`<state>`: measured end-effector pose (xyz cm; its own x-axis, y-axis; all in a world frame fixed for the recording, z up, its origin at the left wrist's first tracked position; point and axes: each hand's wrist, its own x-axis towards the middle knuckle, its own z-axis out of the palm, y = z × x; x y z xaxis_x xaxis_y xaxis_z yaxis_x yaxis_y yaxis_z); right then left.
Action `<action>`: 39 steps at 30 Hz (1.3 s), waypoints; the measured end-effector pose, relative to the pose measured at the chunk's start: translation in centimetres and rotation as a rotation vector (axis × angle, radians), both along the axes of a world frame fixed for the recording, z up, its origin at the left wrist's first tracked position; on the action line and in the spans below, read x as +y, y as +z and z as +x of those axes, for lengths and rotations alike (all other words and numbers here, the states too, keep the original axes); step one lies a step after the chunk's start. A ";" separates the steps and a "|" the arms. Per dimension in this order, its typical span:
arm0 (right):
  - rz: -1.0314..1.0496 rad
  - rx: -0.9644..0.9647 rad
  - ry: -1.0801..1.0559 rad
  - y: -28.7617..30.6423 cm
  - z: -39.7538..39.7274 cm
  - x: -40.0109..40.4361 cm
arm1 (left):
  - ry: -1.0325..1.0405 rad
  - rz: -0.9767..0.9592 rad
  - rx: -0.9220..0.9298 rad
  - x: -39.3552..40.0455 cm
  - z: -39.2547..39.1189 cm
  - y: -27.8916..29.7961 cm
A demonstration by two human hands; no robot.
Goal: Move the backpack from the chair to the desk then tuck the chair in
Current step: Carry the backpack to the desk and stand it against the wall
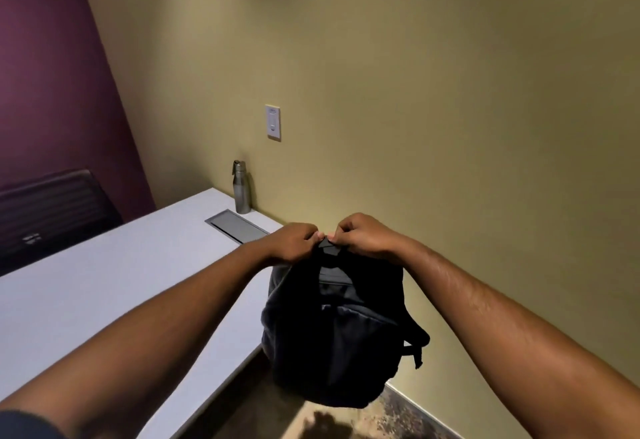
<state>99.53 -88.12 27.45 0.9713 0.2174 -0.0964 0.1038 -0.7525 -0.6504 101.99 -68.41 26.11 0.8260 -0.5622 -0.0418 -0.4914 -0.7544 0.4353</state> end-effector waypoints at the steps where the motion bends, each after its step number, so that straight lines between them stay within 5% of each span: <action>1: 0.024 -0.011 -0.013 0.5 1.6 0.6 | 0.005 0.011 -0.014 0.3 1.8 0.6; 10: 0.312 0.019 -0.082 1.6 14.3 4.8 | 0.087 -0.009 -0.088 3.6 15.1 2.7; 26: 0.485 0.192 0.040 -0.5 37.4 9.3 | 0.225 0.007 -0.038 8.5 37.2 2.2; 39: 0.496 0.080 -0.272 -2.3 46.6 10.0 | 0.132 -0.145 -0.123 8.2 47.7 -2.4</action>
<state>146.09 -78.14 25.12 0.9926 -0.0018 -0.1218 -0.1148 -0.3477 -0.9306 149.64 -60.22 23.74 0.8866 -0.4416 0.1374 -0.4487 -0.7494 0.4869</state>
